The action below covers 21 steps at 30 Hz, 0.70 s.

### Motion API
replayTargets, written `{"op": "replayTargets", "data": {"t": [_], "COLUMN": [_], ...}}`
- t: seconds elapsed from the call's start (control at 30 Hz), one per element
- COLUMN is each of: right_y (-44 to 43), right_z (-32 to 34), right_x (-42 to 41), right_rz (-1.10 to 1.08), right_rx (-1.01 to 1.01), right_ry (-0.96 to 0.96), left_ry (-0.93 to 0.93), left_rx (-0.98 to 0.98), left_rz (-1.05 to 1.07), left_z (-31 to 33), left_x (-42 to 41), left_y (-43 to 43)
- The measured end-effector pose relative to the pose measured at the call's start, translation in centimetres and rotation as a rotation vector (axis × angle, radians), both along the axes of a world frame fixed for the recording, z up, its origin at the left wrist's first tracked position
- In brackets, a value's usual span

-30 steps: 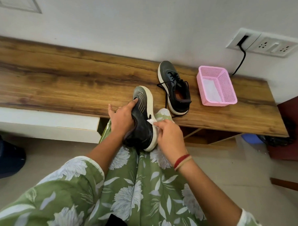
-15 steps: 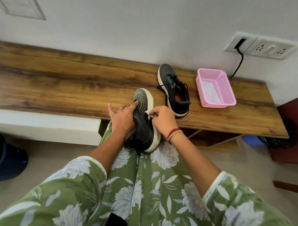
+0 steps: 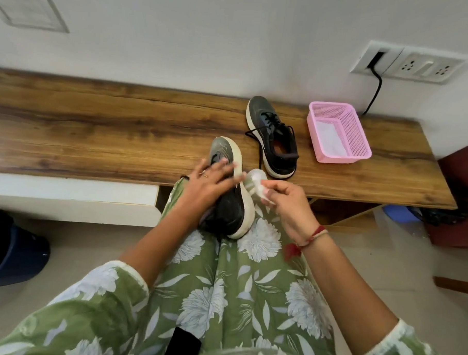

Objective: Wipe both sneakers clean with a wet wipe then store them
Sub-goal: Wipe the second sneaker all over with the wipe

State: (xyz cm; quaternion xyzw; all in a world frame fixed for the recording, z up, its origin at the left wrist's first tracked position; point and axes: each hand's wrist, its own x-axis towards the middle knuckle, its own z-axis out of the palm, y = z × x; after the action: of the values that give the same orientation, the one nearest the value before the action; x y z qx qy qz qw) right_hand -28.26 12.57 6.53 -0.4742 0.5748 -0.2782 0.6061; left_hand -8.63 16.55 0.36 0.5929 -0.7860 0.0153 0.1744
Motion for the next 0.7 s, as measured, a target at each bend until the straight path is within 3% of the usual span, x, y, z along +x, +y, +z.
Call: {"op": "replayTargets", "data": {"t": [0.1, 0.23, 0.4, 0.6, 0.7], "right_y": [-0.3, 1.7, 6.0, 9.8, 8.5], "right_z": [-1.8, -1.7, -2.1, -2.8, -1.7], "right_x": [0.1, 1.0, 0.7, -0.5, -0.1], "right_rz": [0.012, 0.244, 0.275, 0.362, 0.194], "right_rx": [-0.107, -0.386, -0.71, -0.904, -0.919], "right_ry": [0.143, 0.389, 0.592, 0.544, 0.417], "left_ry": [0.02, 0.103, 0.169, 0.341, 0.499], "left_rx": [0.012, 0.057, 0.054, 0.06, 0.063], "left_rz": [-0.238, -0.224, -0.176, -0.1, 0.062], "left_z": [0.0, -0.5, -0.9, -0.4, -0.5], "left_x": [1.0, 1.6, 1.0, 0.9, 1.0], "left_y": [0.9, 0.6, 0.7, 0.9, 0.8]}}
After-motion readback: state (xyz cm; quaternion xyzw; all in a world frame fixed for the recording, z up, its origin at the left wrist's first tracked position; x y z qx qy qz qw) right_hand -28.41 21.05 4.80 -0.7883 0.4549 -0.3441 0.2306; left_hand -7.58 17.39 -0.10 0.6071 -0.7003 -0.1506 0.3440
